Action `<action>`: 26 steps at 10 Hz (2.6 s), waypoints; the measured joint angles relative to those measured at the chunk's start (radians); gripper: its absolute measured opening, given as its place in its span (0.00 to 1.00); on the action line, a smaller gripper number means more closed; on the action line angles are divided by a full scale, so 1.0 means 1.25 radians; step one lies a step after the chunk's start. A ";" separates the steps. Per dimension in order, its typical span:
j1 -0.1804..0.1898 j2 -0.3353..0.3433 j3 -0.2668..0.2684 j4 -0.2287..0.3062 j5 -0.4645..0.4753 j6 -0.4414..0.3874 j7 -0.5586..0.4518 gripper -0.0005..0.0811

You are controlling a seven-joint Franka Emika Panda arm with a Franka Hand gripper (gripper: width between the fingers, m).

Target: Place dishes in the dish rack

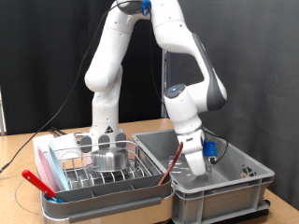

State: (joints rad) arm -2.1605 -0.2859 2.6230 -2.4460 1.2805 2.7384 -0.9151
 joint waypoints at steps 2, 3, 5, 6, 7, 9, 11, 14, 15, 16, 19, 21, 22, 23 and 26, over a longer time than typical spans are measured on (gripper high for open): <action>0.000 0.017 -0.004 -0.002 -0.019 -0.040 -0.009 0.14; 0.000 0.030 -0.005 -0.002 -0.029 -0.057 -0.014 0.14; 0.000 0.074 -0.005 -0.002 0.001 -0.065 -0.079 0.14; 0.000 0.106 -0.005 -0.003 0.065 -0.066 -0.175 0.14; -0.001 0.141 -0.007 -0.008 0.117 -0.080 -0.268 0.14; 0.000 0.215 -0.009 -0.026 0.134 -0.077 -0.326 0.14; 0.001 0.250 -0.008 -0.048 0.132 -0.071 -0.326 0.14; -0.003 0.269 -0.023 -0.036 0.114 -0.247 -0.460 0.14; -0.007 0.292 -0.032 -0.031 0.089 -0.326 -0.493 0.14; -0.012 0.317 -0.042 -0.029 0.067 -0.395 -0.515 0.14; -0.027 0.374 -0.077 -0.004 -0.048 -0.637 -0.516 0.14; -0.033 0.376 -0.108 0.020 -0.074 -0.800 -0.504 0.14; -0.034 0.375 -0.119 0.023 -0.074 -0.847 -0.497 0.14; -0.035 0.372 -0.129 0.024 -0.072 -0.880 -0.484 0.14; -0.035 0.377 -0.108 0.012 -0.074 -0.785 -0.427 0.14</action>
State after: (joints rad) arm -2.2045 0.1849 2.4874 -2.4308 1.1874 1.7573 -1.4485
